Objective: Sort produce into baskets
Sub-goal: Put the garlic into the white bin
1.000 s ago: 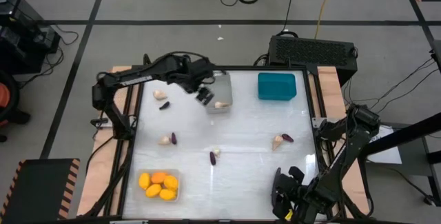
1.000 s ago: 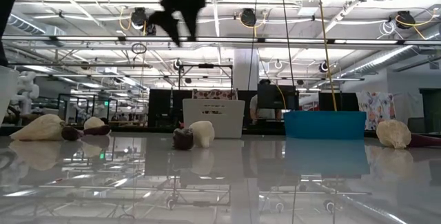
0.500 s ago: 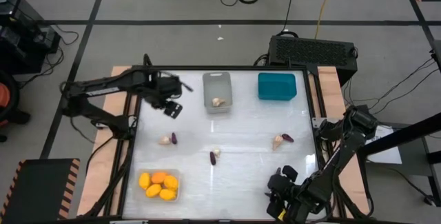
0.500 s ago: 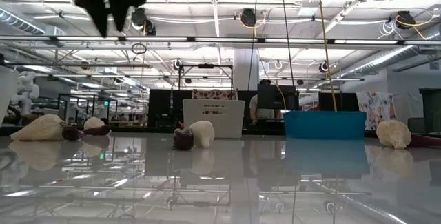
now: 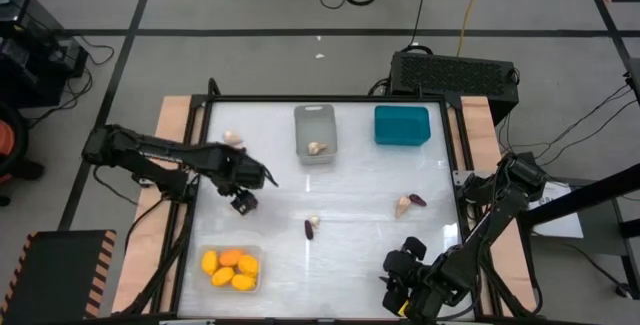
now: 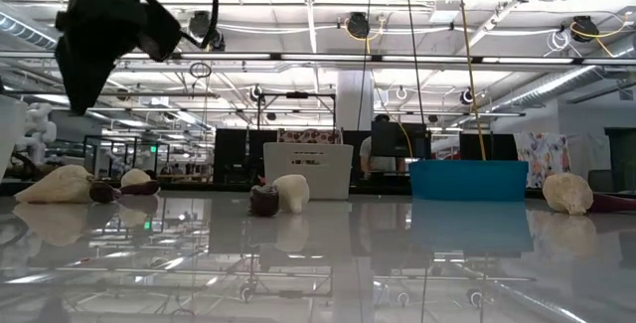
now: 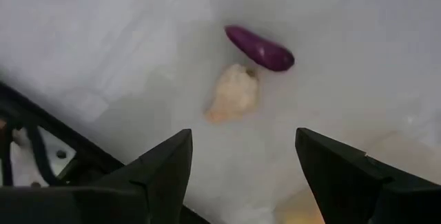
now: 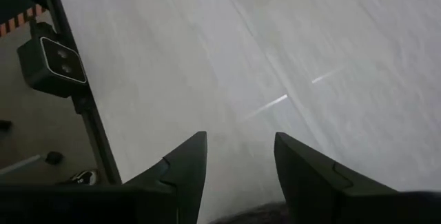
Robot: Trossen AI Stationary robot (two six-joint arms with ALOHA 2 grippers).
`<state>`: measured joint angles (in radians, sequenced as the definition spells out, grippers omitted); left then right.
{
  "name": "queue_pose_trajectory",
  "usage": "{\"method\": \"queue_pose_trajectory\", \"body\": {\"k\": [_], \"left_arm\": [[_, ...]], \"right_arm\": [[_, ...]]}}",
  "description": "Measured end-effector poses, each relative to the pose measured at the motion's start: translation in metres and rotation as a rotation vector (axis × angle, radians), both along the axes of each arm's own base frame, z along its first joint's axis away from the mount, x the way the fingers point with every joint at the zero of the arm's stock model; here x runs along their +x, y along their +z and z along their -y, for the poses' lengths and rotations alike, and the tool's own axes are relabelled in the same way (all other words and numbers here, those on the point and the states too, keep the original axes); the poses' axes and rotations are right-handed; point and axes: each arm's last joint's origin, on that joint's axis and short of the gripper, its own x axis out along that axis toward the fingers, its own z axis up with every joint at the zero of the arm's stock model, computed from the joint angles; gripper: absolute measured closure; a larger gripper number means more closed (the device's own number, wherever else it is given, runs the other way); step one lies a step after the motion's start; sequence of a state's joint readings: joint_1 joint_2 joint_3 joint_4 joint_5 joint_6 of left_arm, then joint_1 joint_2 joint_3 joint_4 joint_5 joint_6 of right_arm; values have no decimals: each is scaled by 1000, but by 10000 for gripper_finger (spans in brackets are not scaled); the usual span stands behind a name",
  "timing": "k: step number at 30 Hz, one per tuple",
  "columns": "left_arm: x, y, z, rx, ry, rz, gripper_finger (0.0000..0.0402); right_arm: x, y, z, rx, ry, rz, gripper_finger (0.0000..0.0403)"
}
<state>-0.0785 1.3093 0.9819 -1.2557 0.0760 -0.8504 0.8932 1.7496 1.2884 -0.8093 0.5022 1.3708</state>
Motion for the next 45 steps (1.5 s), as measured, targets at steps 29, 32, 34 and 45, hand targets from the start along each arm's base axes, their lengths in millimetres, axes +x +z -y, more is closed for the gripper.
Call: {"method": "queue_pose_trajectory", "body": {"k": [29, 32, 34, 45], "left_arm": [[0, -81, 32, 184, -459, -98, 136], [6, -86, 33, 175, -497, -66, 136], [9, -90, 34, 157, -502, -60, 136], [13, -98, 37, 110, -490, -97, 167]], "right_arm": [[3, 2, -4, 94, -30, 14, 241], [3, 2, -4, 95, -31, 14, 241], [3, 2, -4, 93, -28, 14, 241], [3, 1, -4, 89, -21, 11, 241]]}}
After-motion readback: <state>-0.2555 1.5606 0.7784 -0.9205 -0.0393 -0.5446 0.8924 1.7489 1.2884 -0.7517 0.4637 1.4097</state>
